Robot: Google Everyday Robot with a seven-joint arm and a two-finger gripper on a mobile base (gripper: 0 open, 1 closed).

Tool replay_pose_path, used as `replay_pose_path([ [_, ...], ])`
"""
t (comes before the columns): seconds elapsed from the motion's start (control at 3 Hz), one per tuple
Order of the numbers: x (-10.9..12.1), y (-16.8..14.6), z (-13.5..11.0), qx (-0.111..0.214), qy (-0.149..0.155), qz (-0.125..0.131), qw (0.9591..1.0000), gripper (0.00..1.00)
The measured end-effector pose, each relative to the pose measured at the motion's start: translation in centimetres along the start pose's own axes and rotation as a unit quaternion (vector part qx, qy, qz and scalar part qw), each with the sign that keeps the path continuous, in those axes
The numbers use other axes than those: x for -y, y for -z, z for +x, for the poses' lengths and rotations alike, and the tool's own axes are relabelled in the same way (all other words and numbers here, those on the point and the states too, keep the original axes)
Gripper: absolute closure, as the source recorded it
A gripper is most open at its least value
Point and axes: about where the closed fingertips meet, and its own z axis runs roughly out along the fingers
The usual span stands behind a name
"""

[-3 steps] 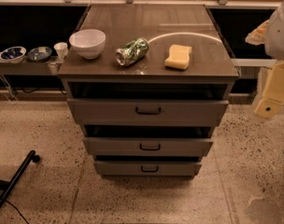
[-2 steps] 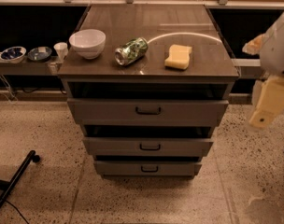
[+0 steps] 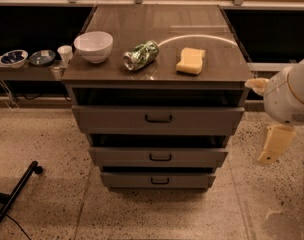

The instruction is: Open middle drawer

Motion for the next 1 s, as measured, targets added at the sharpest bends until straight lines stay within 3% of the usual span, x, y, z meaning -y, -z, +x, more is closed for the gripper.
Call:
replay_pose_path([
  [0.33,-0.9,-4.0,-0.1,0.026,0.002,-0.040,0.9989,0.00],
  [0.67,-4.3,-13.6,1.7,0.082,0.019,-0.104,0.9910,0.00],
  [1.0,-7.1,-20.2,3.1,0.129,0.047,-0.134,0.9813,0.00],
])
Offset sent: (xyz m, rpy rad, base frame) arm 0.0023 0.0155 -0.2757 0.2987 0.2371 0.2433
